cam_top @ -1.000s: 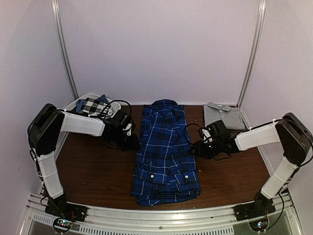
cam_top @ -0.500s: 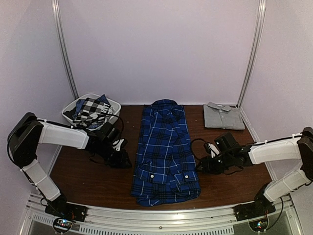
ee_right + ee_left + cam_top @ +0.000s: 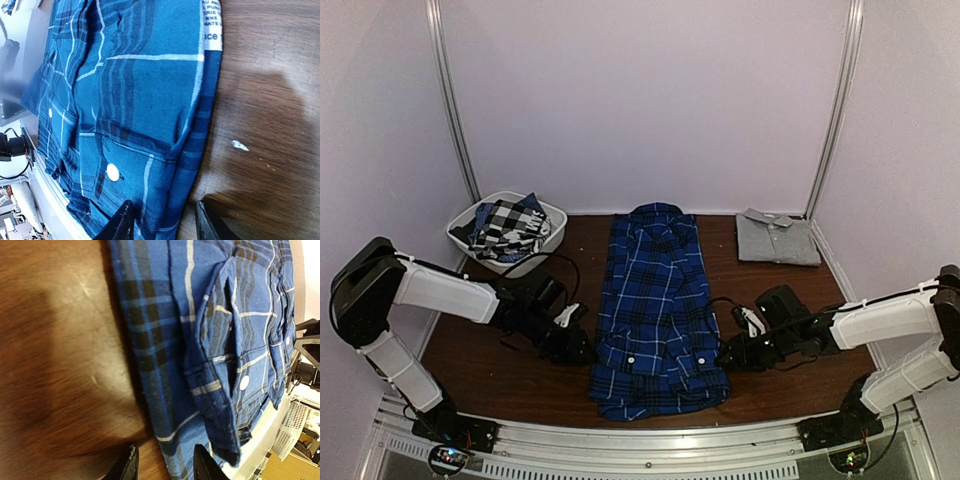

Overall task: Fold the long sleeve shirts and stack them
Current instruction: Pick up the rectangle-folded shirt from the center of the board.

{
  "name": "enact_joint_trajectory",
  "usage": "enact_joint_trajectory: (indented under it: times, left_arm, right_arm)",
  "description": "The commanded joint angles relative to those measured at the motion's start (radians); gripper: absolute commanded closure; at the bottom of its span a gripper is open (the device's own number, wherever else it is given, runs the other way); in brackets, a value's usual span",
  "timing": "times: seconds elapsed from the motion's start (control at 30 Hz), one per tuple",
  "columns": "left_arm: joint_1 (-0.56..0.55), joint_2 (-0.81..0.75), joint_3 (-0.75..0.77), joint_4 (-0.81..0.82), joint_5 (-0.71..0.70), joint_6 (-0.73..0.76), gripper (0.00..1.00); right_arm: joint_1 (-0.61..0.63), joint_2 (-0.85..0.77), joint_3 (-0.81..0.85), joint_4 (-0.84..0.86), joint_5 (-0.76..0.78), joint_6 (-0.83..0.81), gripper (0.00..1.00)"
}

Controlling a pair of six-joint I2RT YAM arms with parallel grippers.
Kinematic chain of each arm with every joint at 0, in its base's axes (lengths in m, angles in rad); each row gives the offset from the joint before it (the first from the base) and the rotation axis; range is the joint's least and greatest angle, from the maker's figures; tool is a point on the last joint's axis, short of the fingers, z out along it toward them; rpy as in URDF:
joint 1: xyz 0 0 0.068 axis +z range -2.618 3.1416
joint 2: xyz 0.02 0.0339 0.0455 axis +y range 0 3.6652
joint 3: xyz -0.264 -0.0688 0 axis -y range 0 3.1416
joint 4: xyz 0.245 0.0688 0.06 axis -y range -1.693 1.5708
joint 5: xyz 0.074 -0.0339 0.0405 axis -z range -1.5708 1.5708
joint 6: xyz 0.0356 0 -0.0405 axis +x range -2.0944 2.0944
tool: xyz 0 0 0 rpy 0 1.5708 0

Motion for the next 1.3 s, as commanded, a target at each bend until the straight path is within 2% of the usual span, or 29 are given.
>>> enact_joint_trajectory:
  times: [0.0,0.43,0.7,0.87,1.03,1.27]
  left_arm:
    - [-0.024,0.030,0.008,0.048,0.030,-0.023,0.61]
    - [-0.056,0.068,0.034,0.053,0.059,-0.067,0.60]
    - [-0.057,0.008,-0.003,0.114,0.048,-0.124,0.58]
    - [-0.069,-0.044,-0.015,0.139,0.060,-0.097,0.60]
    - [-0.076,-0.109,-0.029,0.138,0.054,-0.075,0.58]
    - [-0.076,-0.035,-0.025,0.106,-0.014,-0.083,0.57]
  right_arm:
    - [0.019,0.020,-0.039,0.081,-0.018,0.045,0.59]
    - [0.045,0.030,-0.108,0.219,-0.053,0.096,0.65]
    - [0.046,0.036,-0.129,0.269,-0.069,0.104,0.73]
    - [0.047,0.029,-0.121,0.271,-0.070,0.109,0.79]
    - [0.048,0.030,-0.111,0.255,-0.065,0.111,0.79]
    - [0.051,0.039,-0.109,0.249,-0.059,0.112,0.79]
